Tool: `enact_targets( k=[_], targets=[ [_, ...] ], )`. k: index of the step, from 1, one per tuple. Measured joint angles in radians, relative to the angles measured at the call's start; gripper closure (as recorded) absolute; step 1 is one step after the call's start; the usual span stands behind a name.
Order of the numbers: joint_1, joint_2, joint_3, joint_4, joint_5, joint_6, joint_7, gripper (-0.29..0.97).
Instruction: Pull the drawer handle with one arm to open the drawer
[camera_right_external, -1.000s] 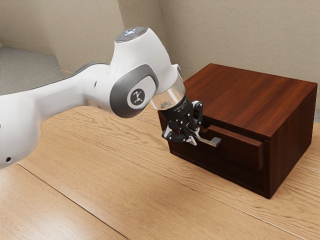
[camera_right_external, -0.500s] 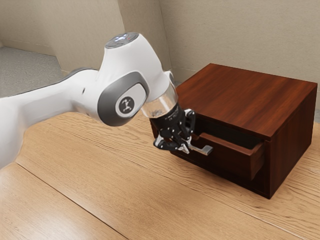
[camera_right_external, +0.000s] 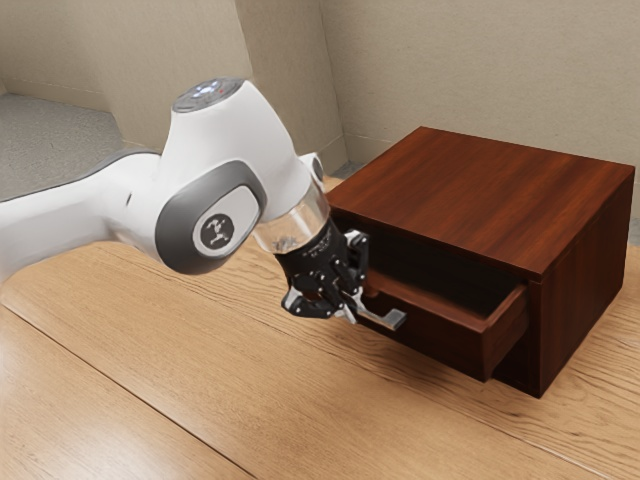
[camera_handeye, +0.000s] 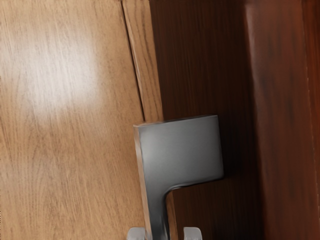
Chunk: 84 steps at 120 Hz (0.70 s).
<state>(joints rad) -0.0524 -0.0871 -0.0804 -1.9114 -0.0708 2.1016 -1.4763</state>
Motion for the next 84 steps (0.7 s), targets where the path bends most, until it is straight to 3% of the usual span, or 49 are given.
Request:
enact_targets(
  k=[84],
  targets=[
    [0.031, -0.129, -0.019, -0.152, -0.006, 0.039, 0.0, 0.73]
  ],
)
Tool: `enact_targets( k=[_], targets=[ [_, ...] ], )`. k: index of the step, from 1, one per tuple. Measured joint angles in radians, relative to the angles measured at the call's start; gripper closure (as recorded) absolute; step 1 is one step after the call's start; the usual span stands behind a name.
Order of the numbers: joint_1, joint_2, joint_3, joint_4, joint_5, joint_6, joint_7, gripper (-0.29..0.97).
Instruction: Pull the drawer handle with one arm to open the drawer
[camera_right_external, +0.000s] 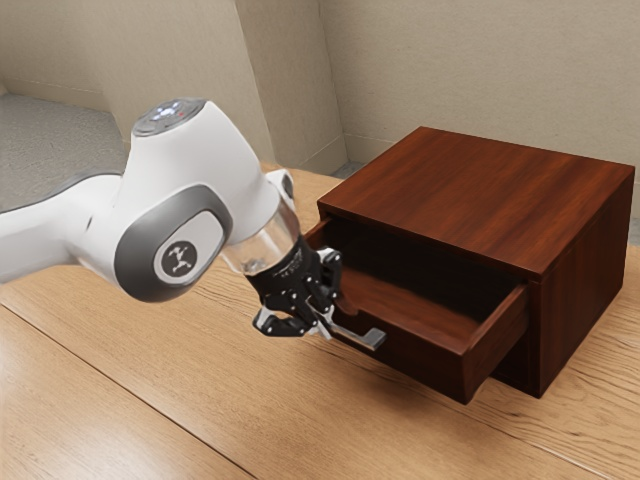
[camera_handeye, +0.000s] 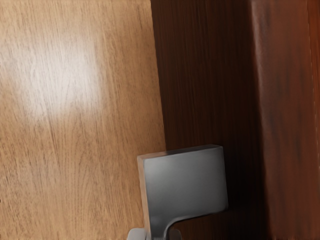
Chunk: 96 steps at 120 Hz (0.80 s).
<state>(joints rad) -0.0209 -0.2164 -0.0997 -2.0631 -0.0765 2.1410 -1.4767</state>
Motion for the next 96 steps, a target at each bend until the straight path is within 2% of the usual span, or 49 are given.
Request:
enact_targets(
  k=[96],
  targets=[
    [0.002, -0.165, -0.012, -0.168, -0.008, 0.049, 0.001, 0.74]
  ],
)
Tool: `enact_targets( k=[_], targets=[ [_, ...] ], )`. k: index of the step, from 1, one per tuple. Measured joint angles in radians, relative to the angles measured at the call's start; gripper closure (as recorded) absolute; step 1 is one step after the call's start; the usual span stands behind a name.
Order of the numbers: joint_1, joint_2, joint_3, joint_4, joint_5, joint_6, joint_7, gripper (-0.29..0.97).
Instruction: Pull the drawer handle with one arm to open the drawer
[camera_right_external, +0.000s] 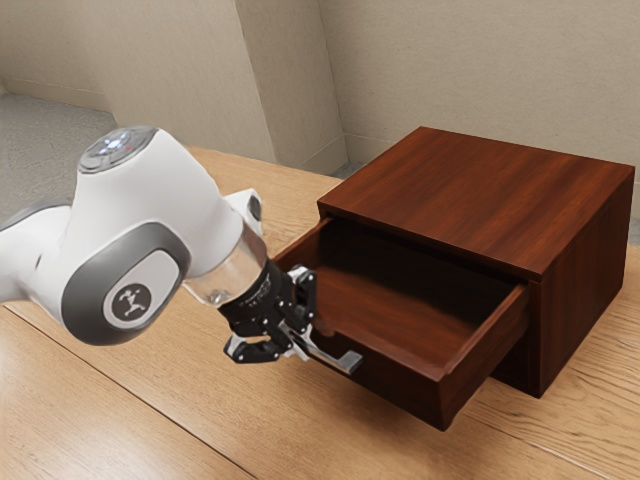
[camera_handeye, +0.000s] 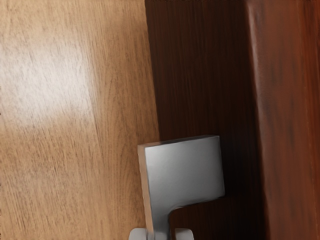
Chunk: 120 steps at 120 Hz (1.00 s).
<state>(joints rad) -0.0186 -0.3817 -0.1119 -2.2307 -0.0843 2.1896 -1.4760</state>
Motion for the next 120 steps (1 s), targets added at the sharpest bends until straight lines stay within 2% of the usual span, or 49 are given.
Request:
enact_targets(
  k=[28, 88, 120],
  targets=[
    [0.001, -0.033, 0.0, -0.028, -0.001, 0.002, 0.0, 0.74],
    [0.002, -0.058, 0.0, -0.027, 0.002, 0.005, 0.013, 0.62],
    [0.0, -0.07, -0.006, 0.02, 0.011, -0.001, 0.02, 0.59]
  ],
)
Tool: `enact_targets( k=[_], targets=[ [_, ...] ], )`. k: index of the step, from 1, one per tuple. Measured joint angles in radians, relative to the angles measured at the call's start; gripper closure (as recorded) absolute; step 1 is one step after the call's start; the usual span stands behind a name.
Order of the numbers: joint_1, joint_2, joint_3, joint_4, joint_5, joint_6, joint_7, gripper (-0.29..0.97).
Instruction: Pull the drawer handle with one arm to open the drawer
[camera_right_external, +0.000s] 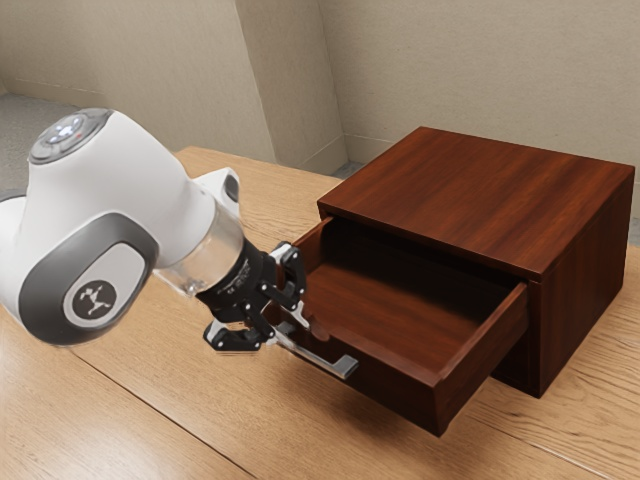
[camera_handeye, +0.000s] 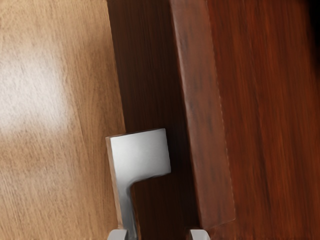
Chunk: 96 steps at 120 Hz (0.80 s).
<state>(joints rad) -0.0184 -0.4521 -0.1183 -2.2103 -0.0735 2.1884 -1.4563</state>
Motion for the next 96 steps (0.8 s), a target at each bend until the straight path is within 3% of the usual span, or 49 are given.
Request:
enact_targets(
  k=[5, 14, 25, 34, 61, 96],
  targets=[
    [0.002, 0.001, -0.001, 0.039, 0.0, -0.02, 0.001, 0.57],
    [0.014, 0.011, 0.001, 0.153, 0.0, -0.091, 0.001, 0.41],
    [0.03, 0.124, 0.025, 0.474, -0.001, -0.277, -0.002, 0.27],
    [0.026, 0.177, 0.069, 0.591, 0.01, -0.422, -0.006, 0.19],
    [0.052, 0.206, 0.092, 0.58, 0.114, -0.645, -0.044, 0.07],
    [0.06, 0.2, 0.125, 0.513, 0.1, -0.614, -0.053, 0.02]
  ],
)
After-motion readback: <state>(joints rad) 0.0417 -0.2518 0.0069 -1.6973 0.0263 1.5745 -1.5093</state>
